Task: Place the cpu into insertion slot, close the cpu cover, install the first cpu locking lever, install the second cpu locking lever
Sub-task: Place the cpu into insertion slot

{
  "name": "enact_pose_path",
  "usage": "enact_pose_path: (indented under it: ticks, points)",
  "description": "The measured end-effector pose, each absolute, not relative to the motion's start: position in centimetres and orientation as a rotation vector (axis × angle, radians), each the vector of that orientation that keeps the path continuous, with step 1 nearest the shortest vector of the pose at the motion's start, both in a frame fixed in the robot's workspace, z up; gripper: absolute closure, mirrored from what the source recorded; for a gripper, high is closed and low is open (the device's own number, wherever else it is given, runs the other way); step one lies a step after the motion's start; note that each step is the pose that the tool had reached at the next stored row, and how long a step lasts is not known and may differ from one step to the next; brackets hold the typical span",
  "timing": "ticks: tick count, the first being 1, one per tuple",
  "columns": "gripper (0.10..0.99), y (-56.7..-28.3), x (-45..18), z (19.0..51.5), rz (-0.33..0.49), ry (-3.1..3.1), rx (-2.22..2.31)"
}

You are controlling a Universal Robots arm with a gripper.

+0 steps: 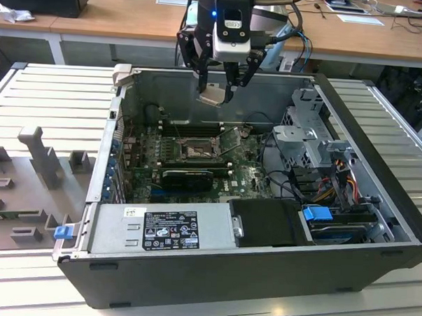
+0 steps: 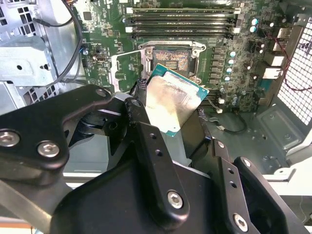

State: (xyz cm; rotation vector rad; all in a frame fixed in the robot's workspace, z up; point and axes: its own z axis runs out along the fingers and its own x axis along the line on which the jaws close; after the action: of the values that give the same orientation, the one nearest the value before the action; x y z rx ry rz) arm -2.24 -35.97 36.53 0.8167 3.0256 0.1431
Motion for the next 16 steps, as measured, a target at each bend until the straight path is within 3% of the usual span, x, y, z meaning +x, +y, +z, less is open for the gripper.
enact_pose_path:
  ticks: [16]
  points:
    - [0.561,-35.97,-2.24,36.39,0.142,2.973,0.974]
